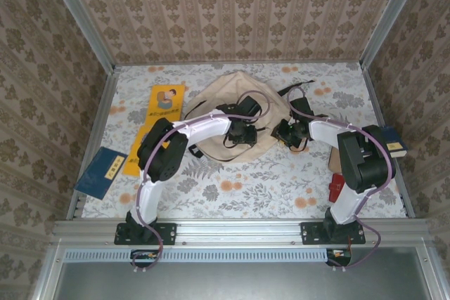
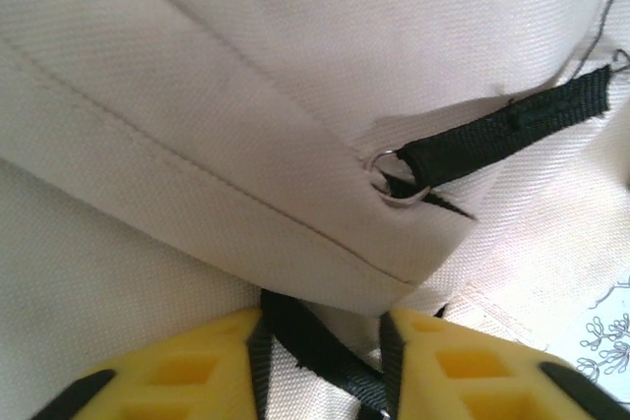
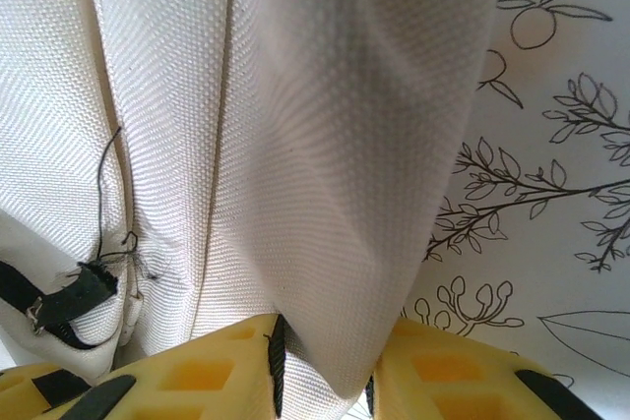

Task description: Pack books, pencil case, and school supplies into a backpack

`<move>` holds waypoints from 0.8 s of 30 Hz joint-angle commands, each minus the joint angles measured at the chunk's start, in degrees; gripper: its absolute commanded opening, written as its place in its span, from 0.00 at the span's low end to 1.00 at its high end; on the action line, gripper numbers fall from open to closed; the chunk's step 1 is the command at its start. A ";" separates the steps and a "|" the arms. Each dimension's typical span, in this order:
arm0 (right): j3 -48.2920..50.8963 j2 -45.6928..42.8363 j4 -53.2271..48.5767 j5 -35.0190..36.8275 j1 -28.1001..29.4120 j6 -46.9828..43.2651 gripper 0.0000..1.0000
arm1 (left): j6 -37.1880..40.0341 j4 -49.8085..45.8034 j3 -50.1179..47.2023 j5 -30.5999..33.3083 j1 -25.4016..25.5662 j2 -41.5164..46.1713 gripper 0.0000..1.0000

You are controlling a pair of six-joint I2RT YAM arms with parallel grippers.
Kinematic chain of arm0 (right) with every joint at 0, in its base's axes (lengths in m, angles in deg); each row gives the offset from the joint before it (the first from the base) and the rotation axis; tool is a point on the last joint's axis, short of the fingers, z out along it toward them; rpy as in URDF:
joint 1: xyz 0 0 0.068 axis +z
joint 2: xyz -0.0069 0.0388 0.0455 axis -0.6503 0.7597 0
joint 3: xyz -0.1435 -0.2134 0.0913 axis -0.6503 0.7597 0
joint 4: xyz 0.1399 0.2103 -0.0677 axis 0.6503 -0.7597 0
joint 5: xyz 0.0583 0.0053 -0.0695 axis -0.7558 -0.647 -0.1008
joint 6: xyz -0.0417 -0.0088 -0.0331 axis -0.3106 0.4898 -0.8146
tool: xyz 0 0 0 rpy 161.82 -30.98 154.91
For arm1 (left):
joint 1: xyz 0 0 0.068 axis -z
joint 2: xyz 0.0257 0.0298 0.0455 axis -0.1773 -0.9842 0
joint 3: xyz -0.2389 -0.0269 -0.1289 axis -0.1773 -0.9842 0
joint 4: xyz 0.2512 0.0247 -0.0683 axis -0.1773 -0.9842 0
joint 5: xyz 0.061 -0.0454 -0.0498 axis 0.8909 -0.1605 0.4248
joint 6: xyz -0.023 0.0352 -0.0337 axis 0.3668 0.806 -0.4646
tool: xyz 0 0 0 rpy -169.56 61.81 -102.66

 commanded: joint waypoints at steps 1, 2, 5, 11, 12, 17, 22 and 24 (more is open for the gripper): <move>-0.69 1.16 0.13 0.28 0.60 0.09 0.30 | -0.25 0.47 1.55 -0.89 -0.37 -0.39 0.28; -0.68 1.24 0.10 0.37 0.59 0.09 0.30 | -0.19 0.52 1.54 -0.79 -0.41 -0.28 0.25; -0.68 1.33 0.17 0.46 0.63 0.16 0.29 | -0.05 0.49 1.33 -0.52 -0.53 0.07 0.17; -0.84 1.29 0.04 0.73 0.82 0.10 0.29 | -0.53 0.92 1.48 -0.67 -0.78 -0.25 0.32; -0.83 1.36 0.02 0.73 0.80 0.09 0.29 | -0.85 0.98 1.61 -0.53 -0.83 -0.51 0.35; -0.71 1.36 0.01 0.73 1.02 0.10 0.29 | -1.35 1.94 1.46 -0.25 -1.25 -1.25 0.27; -0.70 1.18 -0.29 1.31 1.01 0.01 0.29 | -1.35 2.34 0.71 0.04 -1.30 -0.16 0.12; -0.67 1.15 -0.43 1.74 0.99 0.08 0.29 | -1.34 2.49 0.01 0.16 -1.27 0.78 0.07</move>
